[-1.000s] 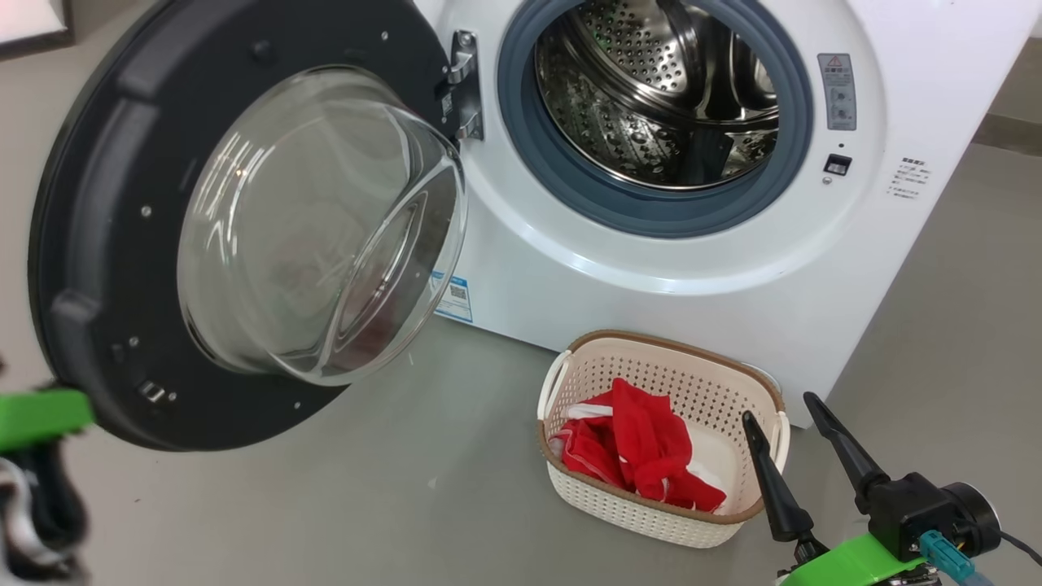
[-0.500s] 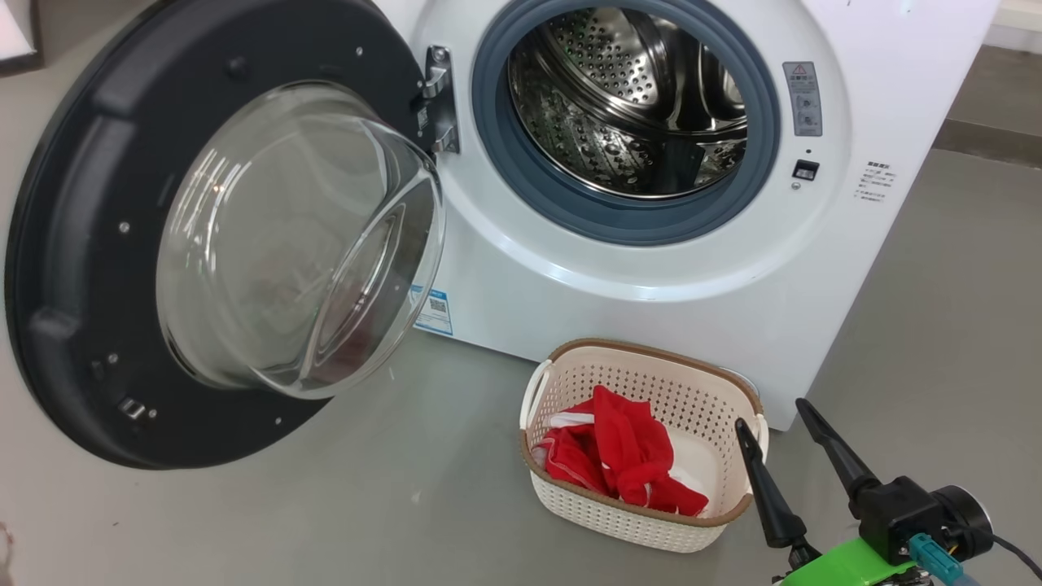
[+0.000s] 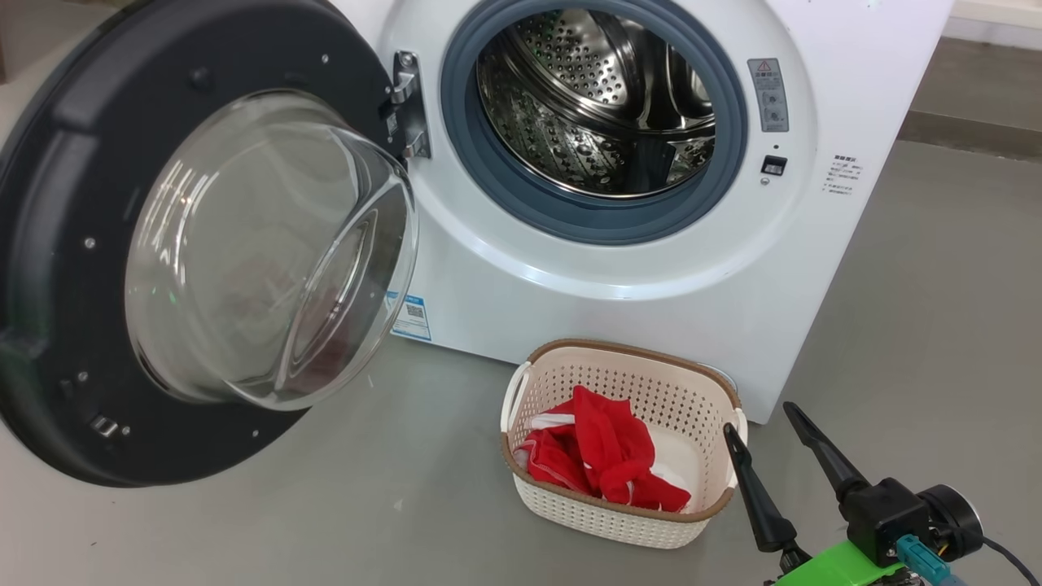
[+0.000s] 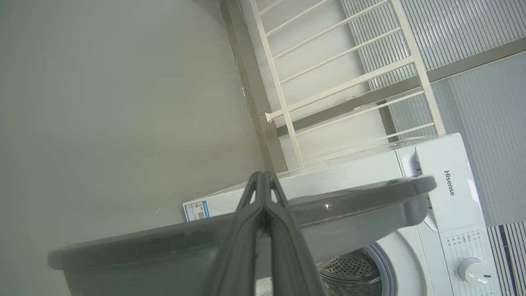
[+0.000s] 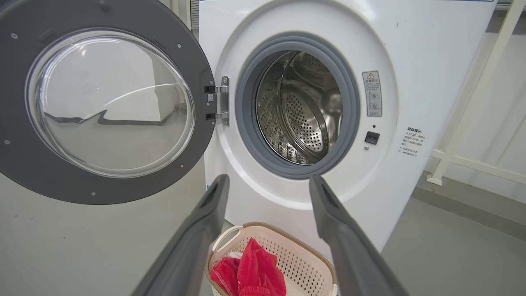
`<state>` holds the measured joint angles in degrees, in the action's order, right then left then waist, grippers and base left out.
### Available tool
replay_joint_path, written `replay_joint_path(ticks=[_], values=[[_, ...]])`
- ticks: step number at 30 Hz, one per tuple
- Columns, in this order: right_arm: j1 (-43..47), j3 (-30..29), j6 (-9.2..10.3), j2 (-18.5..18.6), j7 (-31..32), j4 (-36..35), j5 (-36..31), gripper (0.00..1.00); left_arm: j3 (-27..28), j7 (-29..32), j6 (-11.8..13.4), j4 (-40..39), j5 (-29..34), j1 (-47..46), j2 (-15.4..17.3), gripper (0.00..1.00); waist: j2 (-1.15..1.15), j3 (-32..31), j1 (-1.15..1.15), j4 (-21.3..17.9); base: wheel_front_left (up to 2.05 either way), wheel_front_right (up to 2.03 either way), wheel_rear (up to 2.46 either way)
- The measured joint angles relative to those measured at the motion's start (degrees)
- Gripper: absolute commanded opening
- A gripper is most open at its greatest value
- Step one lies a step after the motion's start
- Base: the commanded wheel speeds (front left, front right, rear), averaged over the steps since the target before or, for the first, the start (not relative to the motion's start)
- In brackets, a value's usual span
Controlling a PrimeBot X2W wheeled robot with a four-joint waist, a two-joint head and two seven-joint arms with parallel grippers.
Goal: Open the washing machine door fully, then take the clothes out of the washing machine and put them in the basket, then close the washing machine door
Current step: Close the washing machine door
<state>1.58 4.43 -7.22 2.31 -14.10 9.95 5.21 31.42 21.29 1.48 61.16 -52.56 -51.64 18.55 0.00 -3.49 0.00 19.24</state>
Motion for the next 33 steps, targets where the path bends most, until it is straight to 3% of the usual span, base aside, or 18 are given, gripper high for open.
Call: replay_joint_path(ticks=[20, 33], values=[[0.08, 0.04, 0.00, 0.00, 0.04, -0.37, -0.16, 1.00, 0.56, 14.97, -6.12, 2.18, -5.58, -0.06, 1.20, 0.00, 0.00, 0.41, 0.00, 1.13, 0.00, 0.00, 0.00], [0.07, 0.26, 0.00, 0.00, -0.04, 1.24, 0.89, 1.00, 4.77, 18.04, -7.89, -3.35, -12.38, 4.26, -3.23, 0.00, 0.00, 0.49, 0.00, 1.70, 0.00, 0.00, 0.00]])
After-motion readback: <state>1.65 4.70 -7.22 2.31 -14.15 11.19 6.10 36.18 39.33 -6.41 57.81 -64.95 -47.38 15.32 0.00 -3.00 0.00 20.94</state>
